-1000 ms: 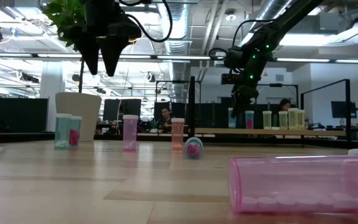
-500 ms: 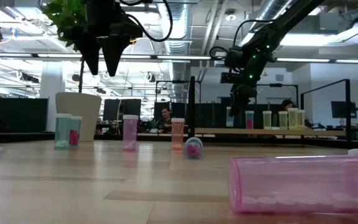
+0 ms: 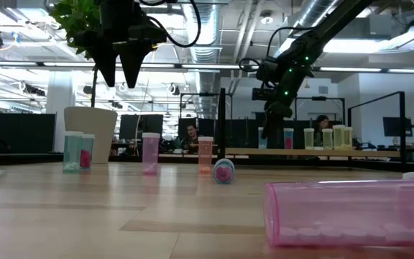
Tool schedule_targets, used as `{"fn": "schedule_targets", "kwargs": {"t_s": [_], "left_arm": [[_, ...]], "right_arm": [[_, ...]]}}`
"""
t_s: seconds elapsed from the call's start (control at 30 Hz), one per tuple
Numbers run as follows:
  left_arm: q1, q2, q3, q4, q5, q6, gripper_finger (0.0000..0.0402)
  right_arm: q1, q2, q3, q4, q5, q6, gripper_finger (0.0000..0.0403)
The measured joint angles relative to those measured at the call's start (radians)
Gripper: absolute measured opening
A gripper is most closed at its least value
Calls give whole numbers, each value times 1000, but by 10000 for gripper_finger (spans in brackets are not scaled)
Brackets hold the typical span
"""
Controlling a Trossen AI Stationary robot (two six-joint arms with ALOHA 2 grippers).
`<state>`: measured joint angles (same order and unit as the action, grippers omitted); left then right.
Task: Pick and place medicine bottles onto shelf by color
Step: Put the blue pill bottle on the shelf, then put the top orange pill bottle on the shelf
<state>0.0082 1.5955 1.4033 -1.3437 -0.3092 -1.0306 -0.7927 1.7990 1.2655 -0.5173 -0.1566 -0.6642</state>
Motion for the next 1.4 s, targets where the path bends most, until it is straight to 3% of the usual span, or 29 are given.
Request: {"fn": "schedule_targets", "kwargs": {"t_s": [0.43,0.93,1.4], "left_arm": [[14,0,0,4,9,-2,254],[14,0,0,19,11,3,254],[14,0,0,27,16,3,254]], "right_arm": [[0,1,0,0,1,22,132],[1,4,-3,-5,11,46,226],[1,-121,-1,-92,31,36,217]]}}
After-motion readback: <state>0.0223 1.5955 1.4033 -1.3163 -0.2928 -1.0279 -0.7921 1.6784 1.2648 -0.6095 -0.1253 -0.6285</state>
